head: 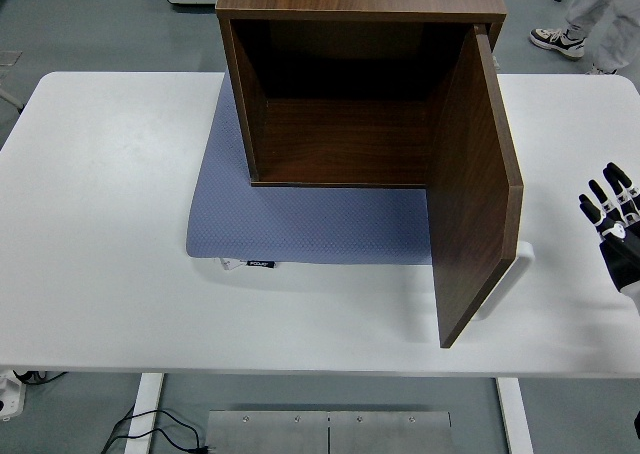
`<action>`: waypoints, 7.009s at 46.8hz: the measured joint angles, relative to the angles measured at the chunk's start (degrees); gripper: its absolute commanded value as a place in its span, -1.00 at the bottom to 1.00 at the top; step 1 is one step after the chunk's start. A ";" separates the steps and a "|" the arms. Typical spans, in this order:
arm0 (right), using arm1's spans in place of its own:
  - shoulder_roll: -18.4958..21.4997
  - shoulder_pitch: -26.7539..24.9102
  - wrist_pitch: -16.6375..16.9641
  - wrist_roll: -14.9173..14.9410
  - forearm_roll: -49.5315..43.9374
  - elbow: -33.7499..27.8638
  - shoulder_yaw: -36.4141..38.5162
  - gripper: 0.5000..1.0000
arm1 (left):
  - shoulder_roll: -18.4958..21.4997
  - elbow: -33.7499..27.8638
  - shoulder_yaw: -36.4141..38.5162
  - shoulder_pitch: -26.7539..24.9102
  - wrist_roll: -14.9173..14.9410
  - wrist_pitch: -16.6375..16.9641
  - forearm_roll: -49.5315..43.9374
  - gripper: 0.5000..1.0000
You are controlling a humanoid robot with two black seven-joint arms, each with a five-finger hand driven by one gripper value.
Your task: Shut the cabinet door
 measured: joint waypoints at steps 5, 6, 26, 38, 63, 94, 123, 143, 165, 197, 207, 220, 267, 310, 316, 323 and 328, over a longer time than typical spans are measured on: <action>0.00 -0.02 0.30 0.00 0.00 0.00 0.00 1.00 | 0.00 0.00 0.00 0.00 0.00 0.00 0.00 1.00; 0.00 -0.03 0.35 0.00 0.00 0.00 0.00 1.00 | 0.00 0.00 0.00 0.00 0.00 0.00 0.00 1.00; 0.03 -0.09 0.47 0.00 -0.02 0.06 0.00 1.00 | 0.00 0.00 0.00 0.00 0.00 -0.01 0.03 1.00; -0.38 -0.02 0.48 0.00 -0.03 0.00 0.00 1.00 | 0.00 0.00 0.00 0.00 0.00 0.00 -0.01 1.00; -2.23 0.53 0.48 0.00 -0.07 -0.26 0.00 1.00 | 0.00 0.00 0.00 0.00 0.01 0.00 0.03 1.00; -9.24 0.51 4.25 0.00 0.03 -2.44 2.98 1.00 | 0.00 0.00 0.00 0.00 0.00 0.00 0.03 1.00; -15.68 -9.37 22.05 0.00 -6.05 -1.62 2.74 1.00 | 0.00 0.00 0.00 0.00 0.00 0.00 0.00 1.00; -15.51 -14.07 26.94 0.00 -13.86 3.93 2.58 1.00 | 0.00 0.00 0.00 0.00 0.00 -0.02 0.03 1.00; -14.67 -14.24 26.46 0.00 -18.58 10.97 1.78 1.00 | 0.00 0.00 0.00 0.00 0.00 -0.01 0.03 1.00; -5.81 -12.89 19.96 0.00 -26.59 16.52 -2.74 1.00 | 0.00 0.00 0.00 0.00 0.01 0.00 0.03 1.00; -3.27 -11.47 17.57 0.00 -27.36 16.54 -4.66 1.00 | 0.00 0.00 0.00 0.00 0.02 0.00 0.02 1.00; 0.32 -8.67 13.85 0.00 -28.95 16.53 -7.86 1.00 | 0.00 0.00 0.00 0.00 0.02 0.00 0.02 1.00; 12.56 0.36 1.40 0.00 -30.11 15.14 -16.07 1.00 | 0.00 0.00 0.00 0.00 -0.01 0.00 0.02 1.00; 21.75 4.09 -4.67 0.00 -30.00 7.69 -19.58 1.00 | 0.00 0.00 0.00 0.00 0.02 -0.01 0.03 1.00; 22.99 5.34 -6.36 0.00 -29.60 6.12 -19.72 1.00 | 0.00 0.00 0.00 0.00 0.02 -0.01 0.03 1.00; 23.66 6.51 -6.73 0.00 -29.44 5.67 -19.85 1.00 | 0.00 0.00 0.00 0.00 0.01 -0.02 0.02 1.00; 23.87 6.86 -7.00 0.00 -29.41 5.25 -19.85 1.00 | 0.00 0.00 0.00 0.00 0.01 -0.02 0.02 1.00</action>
